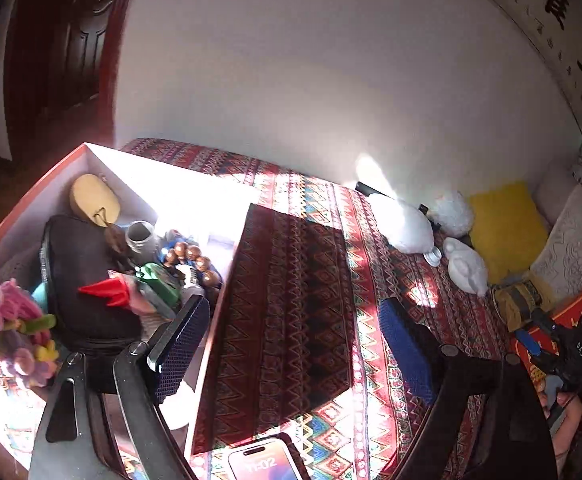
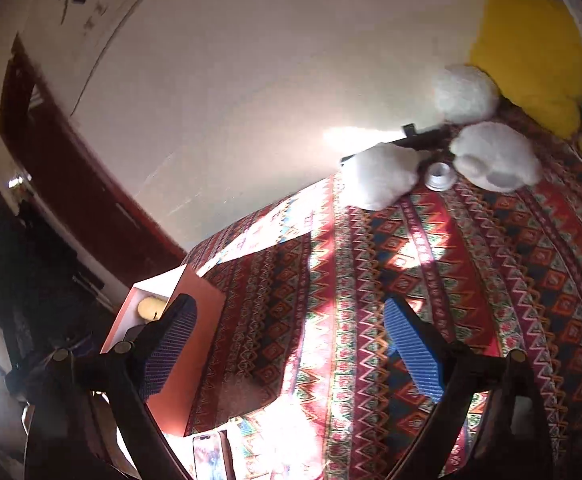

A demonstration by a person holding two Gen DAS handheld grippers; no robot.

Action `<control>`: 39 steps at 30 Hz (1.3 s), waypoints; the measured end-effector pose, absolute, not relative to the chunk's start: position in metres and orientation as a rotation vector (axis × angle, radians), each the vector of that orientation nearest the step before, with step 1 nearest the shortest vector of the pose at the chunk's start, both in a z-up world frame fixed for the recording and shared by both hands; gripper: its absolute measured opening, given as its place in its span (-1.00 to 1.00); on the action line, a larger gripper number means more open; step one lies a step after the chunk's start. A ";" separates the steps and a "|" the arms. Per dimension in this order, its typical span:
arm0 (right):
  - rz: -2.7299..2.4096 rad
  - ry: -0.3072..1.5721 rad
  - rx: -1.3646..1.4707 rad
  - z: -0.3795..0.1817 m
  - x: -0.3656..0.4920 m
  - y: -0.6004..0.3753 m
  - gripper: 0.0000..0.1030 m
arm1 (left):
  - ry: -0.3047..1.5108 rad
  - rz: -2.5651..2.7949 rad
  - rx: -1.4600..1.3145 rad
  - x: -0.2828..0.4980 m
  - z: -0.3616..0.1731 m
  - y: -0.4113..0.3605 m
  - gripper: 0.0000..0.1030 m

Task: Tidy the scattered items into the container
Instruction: 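Grasp a white plush toy with the left tool while the right tool grasps the other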

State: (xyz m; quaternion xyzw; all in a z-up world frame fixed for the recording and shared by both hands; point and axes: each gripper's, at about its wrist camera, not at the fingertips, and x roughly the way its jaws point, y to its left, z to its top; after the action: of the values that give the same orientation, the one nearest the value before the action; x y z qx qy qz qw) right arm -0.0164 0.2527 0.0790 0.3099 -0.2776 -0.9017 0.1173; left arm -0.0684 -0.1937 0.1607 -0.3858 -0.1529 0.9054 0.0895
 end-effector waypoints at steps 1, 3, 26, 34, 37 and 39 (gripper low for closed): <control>-2.667 -0.903 0.915 0.069 -0.016 0.280 0.88 | -0.440 2.633 -1.183 -0.078 0.152 -0.168 0.68; -2.700 -1.075 0.933 0.049 -0.024 0.331 0.90 | -0.415 2.525 -1.237 -0.106 0.136 -0.117 0.68; -2.267 -1.220 1.152 -0.090 -0.346 0.484 0.74 | -0.601 1.894 -1.562 -0.468 -0.042 0.138 0.99; -2.081 -1.318 1.088 -0.072 -0.224 0.429 0.42 | -0.352 2.253 -1.361 -0.310 0.027 0.125 -0.02; -2.084 -1.241 1.051 -0.038 -0.141 0.412 0.42 | -0.232 2.381 -1.191 -0.208 0.078 0.095 -0.02; -2.095 -1.163 1.012 -0.009 -0.084 0.397 0.43 | -0.174 2.446 -1.095 -0.140 0.112 0.071 -0.02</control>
State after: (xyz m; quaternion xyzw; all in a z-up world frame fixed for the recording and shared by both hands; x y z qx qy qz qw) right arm -0.0841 0.3968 -0.0087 0.3750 -0.4308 -0.7762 0.2670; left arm -0.1401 0.0711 0.1117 -0.3971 -0.0630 0.8872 0.2263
